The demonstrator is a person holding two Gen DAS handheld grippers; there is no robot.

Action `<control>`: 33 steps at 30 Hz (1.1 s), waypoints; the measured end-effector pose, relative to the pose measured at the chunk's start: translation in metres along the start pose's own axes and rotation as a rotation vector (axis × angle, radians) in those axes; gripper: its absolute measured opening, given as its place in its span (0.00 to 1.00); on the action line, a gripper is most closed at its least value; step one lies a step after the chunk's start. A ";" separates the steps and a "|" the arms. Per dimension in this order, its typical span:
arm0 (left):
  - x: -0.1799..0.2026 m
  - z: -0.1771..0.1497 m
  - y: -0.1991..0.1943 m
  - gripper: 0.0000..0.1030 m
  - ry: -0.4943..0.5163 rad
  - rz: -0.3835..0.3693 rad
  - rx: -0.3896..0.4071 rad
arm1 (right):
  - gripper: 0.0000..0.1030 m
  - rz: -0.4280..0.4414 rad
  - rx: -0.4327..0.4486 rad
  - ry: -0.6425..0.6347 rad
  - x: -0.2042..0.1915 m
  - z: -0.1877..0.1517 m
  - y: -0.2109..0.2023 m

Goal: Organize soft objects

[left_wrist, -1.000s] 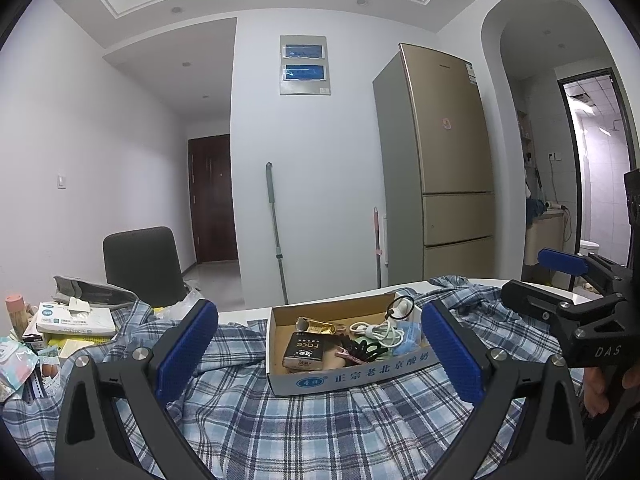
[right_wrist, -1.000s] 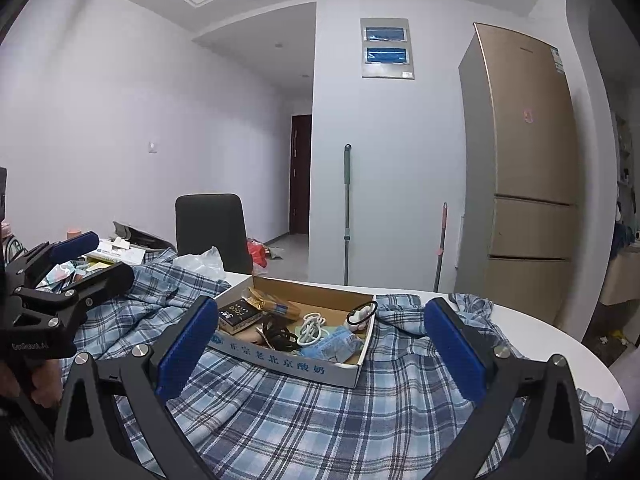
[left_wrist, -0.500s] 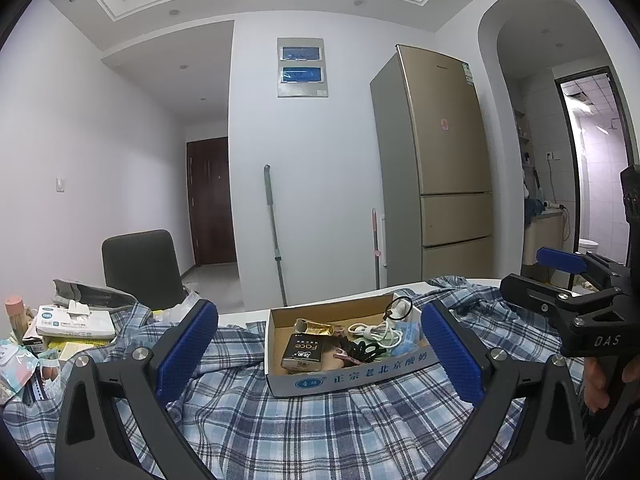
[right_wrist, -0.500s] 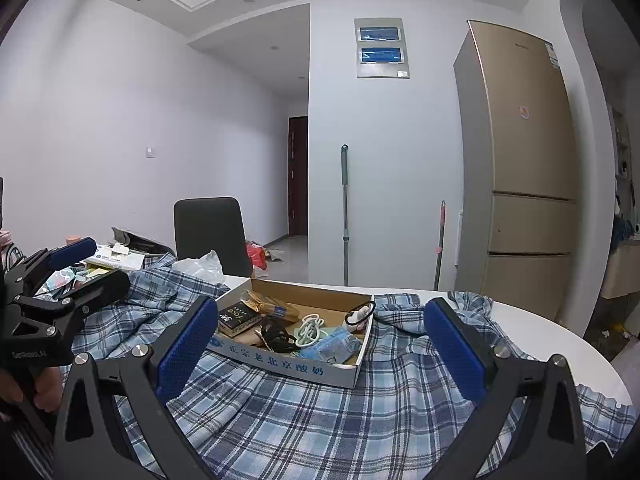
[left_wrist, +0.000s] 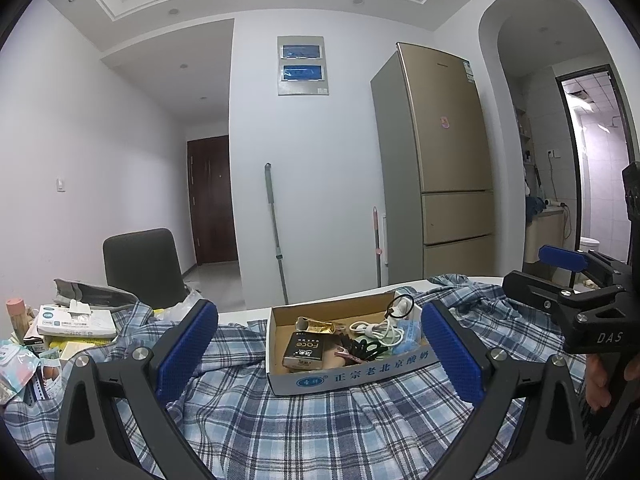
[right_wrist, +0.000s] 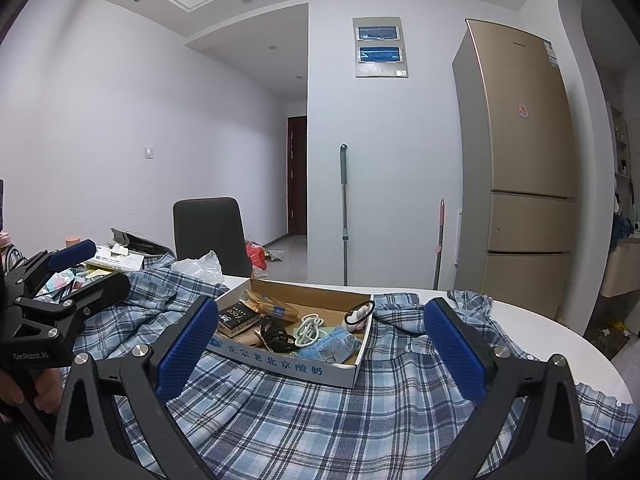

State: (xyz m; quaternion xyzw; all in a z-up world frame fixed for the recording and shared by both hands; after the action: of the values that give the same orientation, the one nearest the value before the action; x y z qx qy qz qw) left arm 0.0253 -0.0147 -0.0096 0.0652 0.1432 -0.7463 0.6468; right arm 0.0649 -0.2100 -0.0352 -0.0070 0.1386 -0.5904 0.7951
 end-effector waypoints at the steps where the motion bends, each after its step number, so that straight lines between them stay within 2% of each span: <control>1: 0.000 0.000 0.000 1.00 0.001 0.000 -0.001 | 0.99 0.000 0.000 0.000 0.000 0.000 0.000; 33: 0.000 -0.001 0.002 1.00 -0.001 -0.004 -0.010 | 1.00 -0.002 0.002 -0.004 -0.001 0.000 -0.001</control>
State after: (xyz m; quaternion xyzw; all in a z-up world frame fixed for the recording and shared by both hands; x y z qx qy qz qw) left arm 0.0268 -0.0142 -0.0110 0.0612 0.1467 -0.7470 0.6455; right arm 0.0642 -0.2095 -0.0348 -0.0073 0.1365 -0.5913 0.7948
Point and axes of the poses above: each gripper's, at about its wrist camera, not at the fingertips, and y roughly the way its jaws point, x to its right, z to its top, the point moved 2 cm from there along y, roughly the way its jaws point, and after that the axes turned 13 degrees about y, right-handed, at the moved point
